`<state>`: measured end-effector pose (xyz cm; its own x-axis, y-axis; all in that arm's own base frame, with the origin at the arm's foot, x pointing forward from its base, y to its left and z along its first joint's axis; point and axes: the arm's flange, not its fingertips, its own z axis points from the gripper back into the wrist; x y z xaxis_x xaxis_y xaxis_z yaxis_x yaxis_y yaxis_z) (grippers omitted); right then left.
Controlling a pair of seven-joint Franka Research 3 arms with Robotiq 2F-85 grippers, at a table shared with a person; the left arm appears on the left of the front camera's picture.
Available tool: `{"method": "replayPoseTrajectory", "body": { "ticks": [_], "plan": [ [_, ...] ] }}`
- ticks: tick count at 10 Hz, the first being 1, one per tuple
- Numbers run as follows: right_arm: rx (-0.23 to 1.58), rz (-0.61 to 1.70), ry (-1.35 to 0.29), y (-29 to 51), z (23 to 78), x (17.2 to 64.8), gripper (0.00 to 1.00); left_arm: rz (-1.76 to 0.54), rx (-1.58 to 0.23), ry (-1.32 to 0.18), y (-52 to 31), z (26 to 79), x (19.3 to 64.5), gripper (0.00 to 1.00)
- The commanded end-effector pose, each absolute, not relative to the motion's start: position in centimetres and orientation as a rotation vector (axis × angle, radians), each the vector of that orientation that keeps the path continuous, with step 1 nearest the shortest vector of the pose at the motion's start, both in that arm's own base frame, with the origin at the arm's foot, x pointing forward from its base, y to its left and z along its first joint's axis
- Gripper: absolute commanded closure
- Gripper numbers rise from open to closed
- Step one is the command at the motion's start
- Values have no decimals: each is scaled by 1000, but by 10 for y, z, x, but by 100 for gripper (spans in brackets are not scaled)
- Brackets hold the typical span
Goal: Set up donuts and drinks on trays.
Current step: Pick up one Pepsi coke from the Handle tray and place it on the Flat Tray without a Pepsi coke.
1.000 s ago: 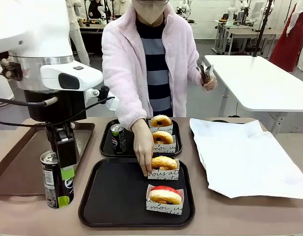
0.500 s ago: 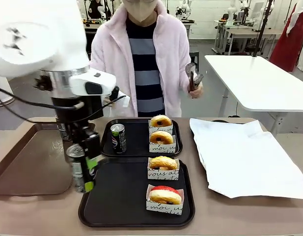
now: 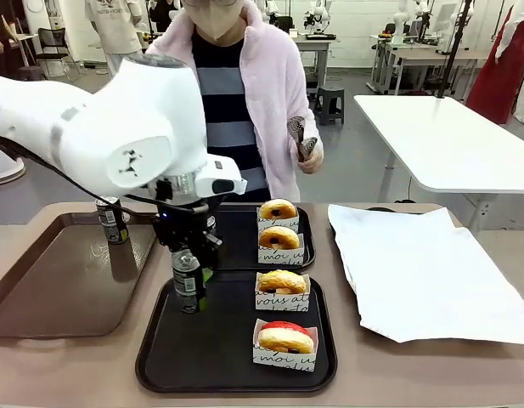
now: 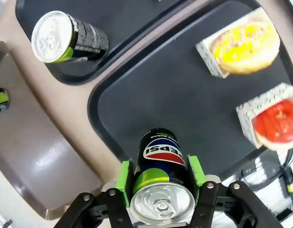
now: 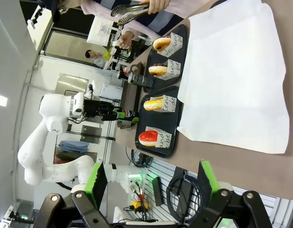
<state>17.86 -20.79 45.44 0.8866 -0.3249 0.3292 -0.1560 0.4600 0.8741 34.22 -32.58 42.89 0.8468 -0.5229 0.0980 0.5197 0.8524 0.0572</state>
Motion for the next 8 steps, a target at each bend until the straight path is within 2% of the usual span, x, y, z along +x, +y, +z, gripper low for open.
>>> {"method": "replayPoseTrajectory", "body": {
  "ticks": [1, 6, 7, 8],
  "plan": [
    [1122, -99, -522, -208, 457, 181, 0, -491, 38, -168, -337, 414, 336, 43],
    [1122, -99, -522, -208, 457, 181, 0, -484, 2, -183, -343, 387, 333, 41],
    [1122, -99, -522, -208, 457, 181, 0, -479, -5, -187, -343, 388, 333, 0],
    [1122, -99, -522, -208, 457, 181, 0, -478, -14, -188, -342, 390, 334, 0]
  ]
}}
